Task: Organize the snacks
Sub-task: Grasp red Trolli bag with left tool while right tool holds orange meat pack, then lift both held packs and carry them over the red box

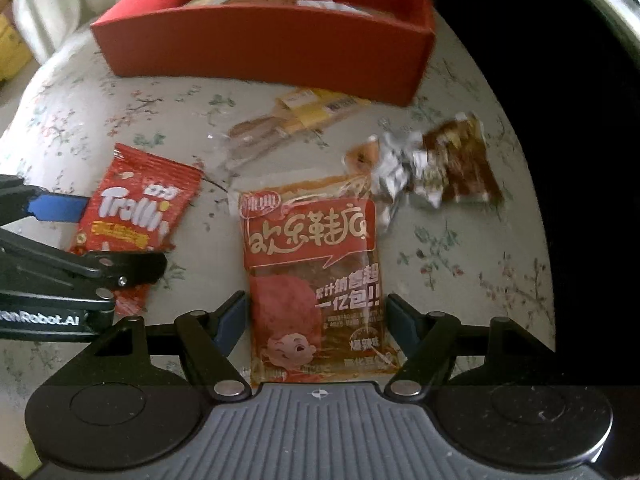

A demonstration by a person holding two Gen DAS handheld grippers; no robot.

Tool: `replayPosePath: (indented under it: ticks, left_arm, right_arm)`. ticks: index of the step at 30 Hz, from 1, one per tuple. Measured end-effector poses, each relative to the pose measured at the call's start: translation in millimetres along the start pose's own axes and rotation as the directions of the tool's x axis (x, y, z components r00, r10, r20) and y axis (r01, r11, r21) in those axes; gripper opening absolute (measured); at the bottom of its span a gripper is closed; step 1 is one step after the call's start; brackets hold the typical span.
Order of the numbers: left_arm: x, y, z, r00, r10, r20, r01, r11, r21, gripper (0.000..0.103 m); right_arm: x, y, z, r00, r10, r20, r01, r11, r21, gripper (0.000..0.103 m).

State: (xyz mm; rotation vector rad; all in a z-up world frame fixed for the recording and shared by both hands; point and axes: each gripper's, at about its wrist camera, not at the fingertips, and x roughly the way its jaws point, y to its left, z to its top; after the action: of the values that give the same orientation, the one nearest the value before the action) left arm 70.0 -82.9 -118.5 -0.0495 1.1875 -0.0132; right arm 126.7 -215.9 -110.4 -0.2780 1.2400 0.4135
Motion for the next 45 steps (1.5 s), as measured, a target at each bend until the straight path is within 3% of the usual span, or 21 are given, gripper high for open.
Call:
replayPosePath:
  ticks: [6,10,16,22,30,32,33,35,39,41,43,45]
  left_arm:
    - [-3,2,-2,0.999,0.028,0.023,-0.028,1.000,0.000,0.058]
    - [-6,5,-3,0.999,0.028,0.022,-0.028,1.000,0.001,0.054]
    - [-13,14,-5,1.000,0.021,0.011,-0.021,0.999,-0.024,0.051]
    - [-27,24,-2,0.999,-0.007,0.033,0.008,0.999,-0.051,0.050]
    - [-44,35,3,0.996,-0.037,0.083,0.045,0.995,-0.088,0.050]
    - [-47,35,5,0.994,-0.040,0.098,0.049,0.995,-0.087,0.050]
    - [-49,35,6,0.994,-0.041,0.103,0.050,0.995,-0.086,0.050]
    - [-49,34,8,0.994,-0.037,0.104,0.046,0.996,-0.079,0.050]
    - [-37,34,5,0.998,-0.025,0.060,0.029,0.998,-0.062,0.050]
    - [-29,35,4,0.999,-0.018,0.040,0.020,0.997,-0.069,0.051]
    - [-22,35,3,1.000,-0.007,0.022,0.008,0.998,-0.065,0.051]
    - [-17,36,2,1.000,-0.008,0.011,0.009,0.997,-0.072,0.051]
  right_arm:
    - [3,7,1,1.000,-0.017,0.013,0.018,0.999,-0.027,0.085]
    - [6,7,4,1.000,-0.019,0.014,0.019,1.000,-0.019,0.094]
    - [-2,18,4,1.000,-0.016,0.026,0.017,0.999,-0.049,0.078]
    - [-15,13,1,0.999,0.021,0.030,-0.021,1.000,-0.009,0.076]
    - [-47,-3,7,0.988,0.075,0.136,-0.087,0.992,0.088,0.074]
    - [-49,-4,9,0.984,0.095,0.148,-0.111,0.988,0.104,0.060]
    - [-48,-4,11,0.983,0.119,0.143,-0.136,0.984,0.116,0.044]
    - [-42,-3,14,0.984,0.138,0.115,-0.152,0.981,0.122,0.046]
    - [-25,7,15,0.995,0.079,0.062,-0.084,0.993,0.079,0.054]
    - [-25,5,14,0.996,0.062,0.067,-0.067,0.994,0.089,0.062]
    - [-26,-2,16,0.995,0.048,0.084,-0.057,0.993,0.106,0.082]
    - [-23,-7,18,0.995,0.039,0.087,-0.048,0.993,0.109,0.085]
